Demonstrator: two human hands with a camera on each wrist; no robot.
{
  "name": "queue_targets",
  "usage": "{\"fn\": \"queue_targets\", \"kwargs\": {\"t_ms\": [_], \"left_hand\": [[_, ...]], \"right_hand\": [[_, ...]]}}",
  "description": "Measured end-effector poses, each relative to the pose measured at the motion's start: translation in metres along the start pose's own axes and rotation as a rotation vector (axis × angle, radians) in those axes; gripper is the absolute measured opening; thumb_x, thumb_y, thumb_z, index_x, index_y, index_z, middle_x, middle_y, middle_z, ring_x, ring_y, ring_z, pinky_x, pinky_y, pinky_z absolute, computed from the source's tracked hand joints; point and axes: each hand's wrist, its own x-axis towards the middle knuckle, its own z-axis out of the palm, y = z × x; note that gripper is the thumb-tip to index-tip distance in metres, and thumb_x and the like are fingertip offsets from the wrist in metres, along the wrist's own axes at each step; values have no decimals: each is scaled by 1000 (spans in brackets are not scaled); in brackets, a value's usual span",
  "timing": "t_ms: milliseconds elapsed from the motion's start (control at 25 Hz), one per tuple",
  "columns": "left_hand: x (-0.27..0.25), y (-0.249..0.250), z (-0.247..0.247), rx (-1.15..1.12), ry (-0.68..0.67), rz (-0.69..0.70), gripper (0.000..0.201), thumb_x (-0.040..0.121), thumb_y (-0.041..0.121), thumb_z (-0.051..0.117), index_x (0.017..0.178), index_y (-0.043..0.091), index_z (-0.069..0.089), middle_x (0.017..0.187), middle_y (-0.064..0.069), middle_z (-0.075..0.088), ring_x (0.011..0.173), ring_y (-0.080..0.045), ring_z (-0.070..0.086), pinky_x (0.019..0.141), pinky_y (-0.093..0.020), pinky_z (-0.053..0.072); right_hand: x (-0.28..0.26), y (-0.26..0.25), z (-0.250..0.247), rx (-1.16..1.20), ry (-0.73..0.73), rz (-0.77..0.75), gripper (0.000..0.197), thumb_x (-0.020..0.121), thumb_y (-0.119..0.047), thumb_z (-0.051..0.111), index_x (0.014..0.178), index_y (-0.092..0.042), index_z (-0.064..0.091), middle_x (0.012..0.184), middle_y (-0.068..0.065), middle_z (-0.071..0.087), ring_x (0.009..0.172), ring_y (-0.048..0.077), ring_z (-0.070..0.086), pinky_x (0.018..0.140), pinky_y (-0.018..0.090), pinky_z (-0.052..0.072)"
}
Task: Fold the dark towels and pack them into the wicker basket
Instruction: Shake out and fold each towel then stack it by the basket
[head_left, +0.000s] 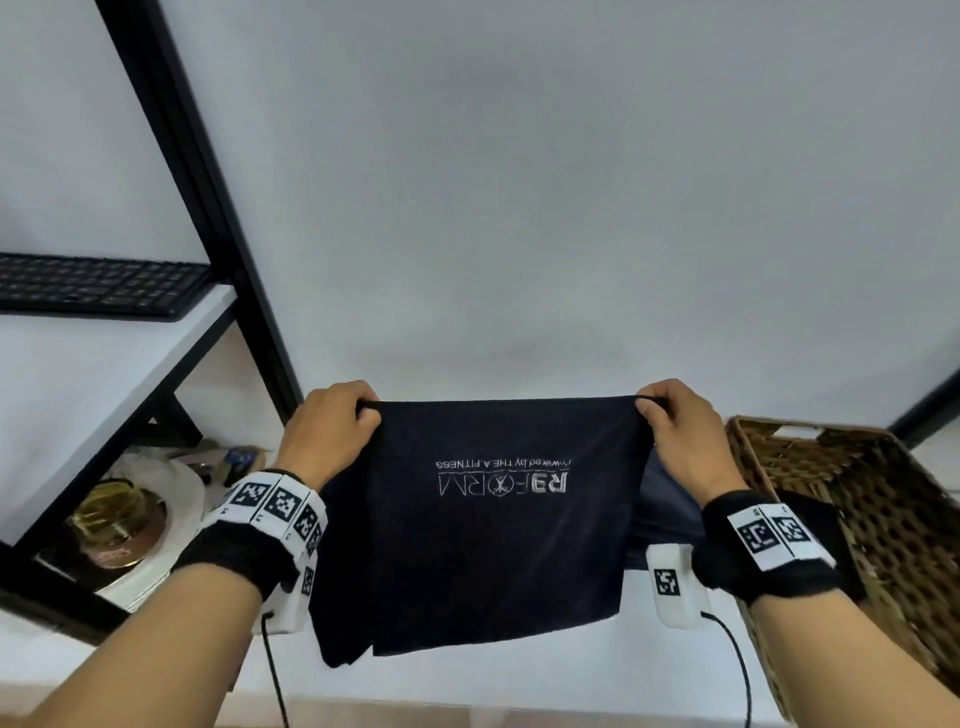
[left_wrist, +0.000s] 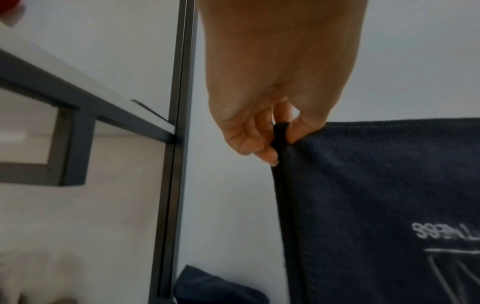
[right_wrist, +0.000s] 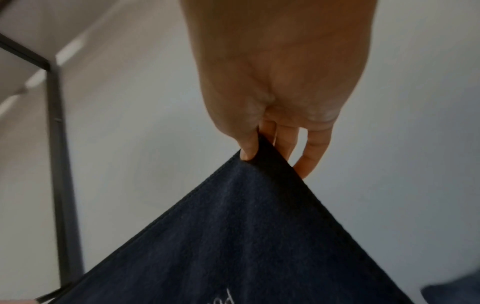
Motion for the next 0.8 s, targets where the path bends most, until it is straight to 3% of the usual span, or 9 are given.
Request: {"fn": "queue_targets", "kwargs": {"t_ms": [120, 240, 320, 480, 560, 720, 800], "left_hand": [[13, 5, 10, -258, 52, -33, 18, 89, 11, 49, 87, 18, 66, 83, 5, 66, 77, -14, 58, 70, -26, 42], [10, -1, 10, -576, 92, -73, 23, 88, 2, 49, 78, 15, 65, 77, 2, 65, 72, -12, 56, 70, -25, 45], [-5, -9, 14, -668, 54, -89, 25, 87, -3, 50, 77, 12, 66, 74, -2, 65, 70, -12, 56, 71, -25, 45], [-43, -30, 37, -621, -125, -123, 28, 85, -8, 56, 70, 13, 68, 48, 12, 54, 49, 0, 45, 53, -9, 37], [-59, -39, 55, -566, -272, -143, 22, 84, -8, 57, 73, 7, 69, 47, 13, 57, 46, 2, 50, 52, -5, 38], [-57, -62, 105, -375, -401, -166, 21, 83, 3, 62, 78, 20, 73, 71, 13, 72, 70, 5, 65, 65, -2, 43], [-39, -66, 136, -271, -393, -145, 24, 83, 5, 60, 85, 24, 75, 83, 14, 73, 83, -2, 67, 76, -10, 47]], "right_hand": [[7, 7, 10, 240, 30, 104, 10, 97, -16, 51, 101, -15, 60, 99, 1, 64, 96, 20, 59, 88, 33, 48], [-4, 6, 5, 401, 87, 78, 10, 98, -17, 51, 101, -21, 60, 99, -2, 63, 92, 11, 58, 87, 29, 47], [-21, 9, 2, 435, 66, 61, 12, 98, -17, 51, 99, -25, 60, 99, -1, 64, 92, 10, 58, 85, 26, 47], [-73, 47, 13, 390, -55, 98, 12, 97, -12, 52, 100, -20, 61, 97, -2, 64, 91, 8, 59, 80, 22, 48], [-97, 72, 25, 357, -113, 136, 14, 96, -10, 53, 97, -21, 62, 92, -7, 65, 88, 8, 60, 77, 18, 48], [-120, 123, 60, 196, -225, 204, 15, 96, -7, 54, 91, -20, 59, 86, -11, 64, 81, 8, 60, 71, 16, 45], [-113, 143, 79, 78, -242, 237, 15, 95, -9, 54, 86, -20, 57, 79, -8, 65, 75, 11, 59, 67, 17, 44]]}}
